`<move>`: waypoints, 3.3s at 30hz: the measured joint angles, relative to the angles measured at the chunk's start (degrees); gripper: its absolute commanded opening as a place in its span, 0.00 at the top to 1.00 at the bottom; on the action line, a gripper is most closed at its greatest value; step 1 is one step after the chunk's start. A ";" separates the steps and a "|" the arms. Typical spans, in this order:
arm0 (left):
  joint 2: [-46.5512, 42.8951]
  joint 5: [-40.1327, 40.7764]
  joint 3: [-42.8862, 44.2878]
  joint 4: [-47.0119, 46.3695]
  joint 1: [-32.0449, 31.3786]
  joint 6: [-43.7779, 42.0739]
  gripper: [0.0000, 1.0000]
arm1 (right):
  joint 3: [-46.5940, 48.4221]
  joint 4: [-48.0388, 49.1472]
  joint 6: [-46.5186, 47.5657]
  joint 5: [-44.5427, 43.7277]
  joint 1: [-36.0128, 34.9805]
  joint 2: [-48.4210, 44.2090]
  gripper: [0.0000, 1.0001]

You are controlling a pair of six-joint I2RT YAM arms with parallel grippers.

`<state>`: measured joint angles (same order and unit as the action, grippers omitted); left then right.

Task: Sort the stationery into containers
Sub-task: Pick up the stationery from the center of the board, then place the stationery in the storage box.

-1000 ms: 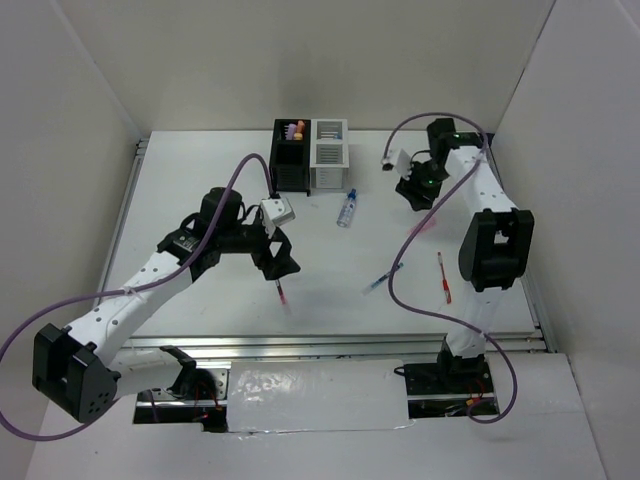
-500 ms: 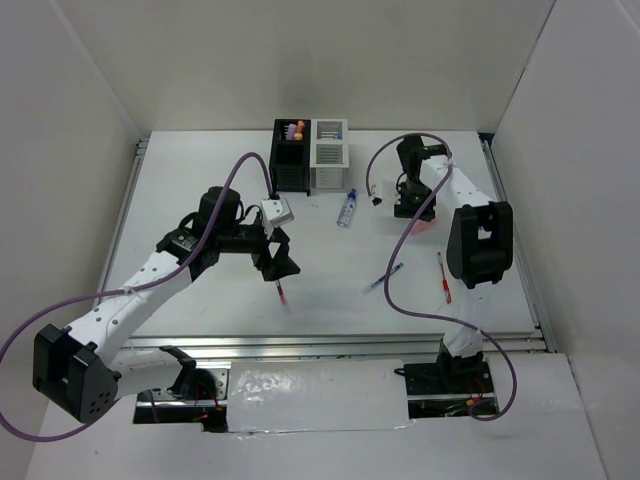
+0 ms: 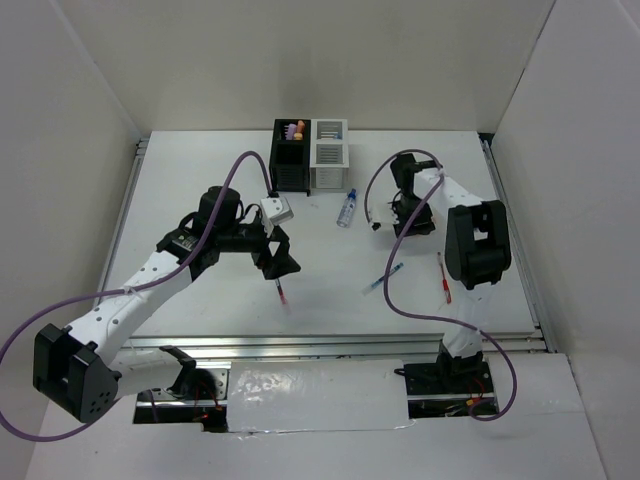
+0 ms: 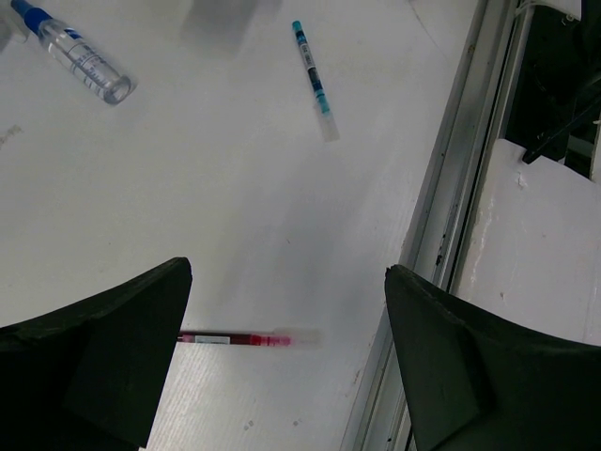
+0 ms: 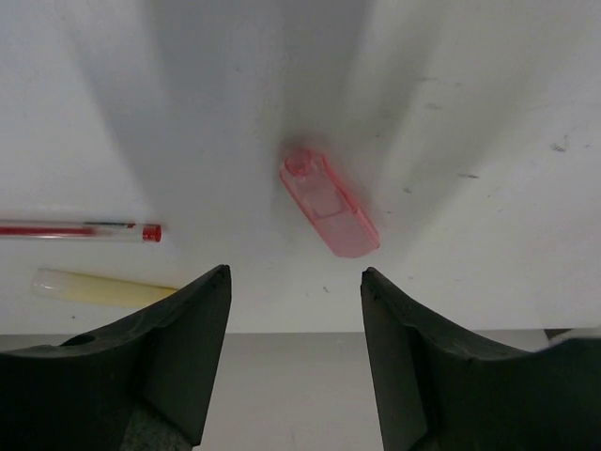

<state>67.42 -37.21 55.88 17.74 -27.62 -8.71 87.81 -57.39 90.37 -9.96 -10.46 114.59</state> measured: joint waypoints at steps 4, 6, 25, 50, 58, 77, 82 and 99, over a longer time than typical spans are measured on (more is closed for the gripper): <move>0.00 0.50 0.00 0.00 0.00 0.07 0.04 | -0.15 2.32 0.66 -0.44 -2.01 0.00 0.30; 0.00 0.61 0.00 0.00 0.00 0.04 0.03 | -0.48 4.26 1.03 -0.70 -2.71 0.02 0.30; 0.00 1.44 -1.66 -1.22 0.00 1.29 0.02 | -3.23 8.87 2.32 -4.87 -4.72 3.39 0.24; 0.76 2.38 -1.88 -1.92 0.00 1.55 0.02 | -6.86 12.28 1.79 -11.98 -4.90 5.49 0.74; 0.76 2.43 -1.88 -1.90 0.31 3.06 0.02 | -4.31 10.10 -2.97 -3.67 -7.26 3.96 0.90; 0.37 -0.17 -5.88 -7.85 14.47 21.00 0.01 | 26.12 15.61 -51.12 42.47 -2.29 -5.20 1.00; 1.31 -1.73 -5.92 -10.27 15.08 23.56 0.01 | 29.03 34.14 -73.75 45.18 -1.25 -2.80 1.00; 1.79 -1.86 -6.60 -13.51 15.82 24.13 0.01 | 42.73 61.07 -93.68 32.98 -4.55 21.73 1.00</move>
<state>69.21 -39.07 49.28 4.23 -11.79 15.42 130.54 3.68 -3.31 23.03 -15.00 136.31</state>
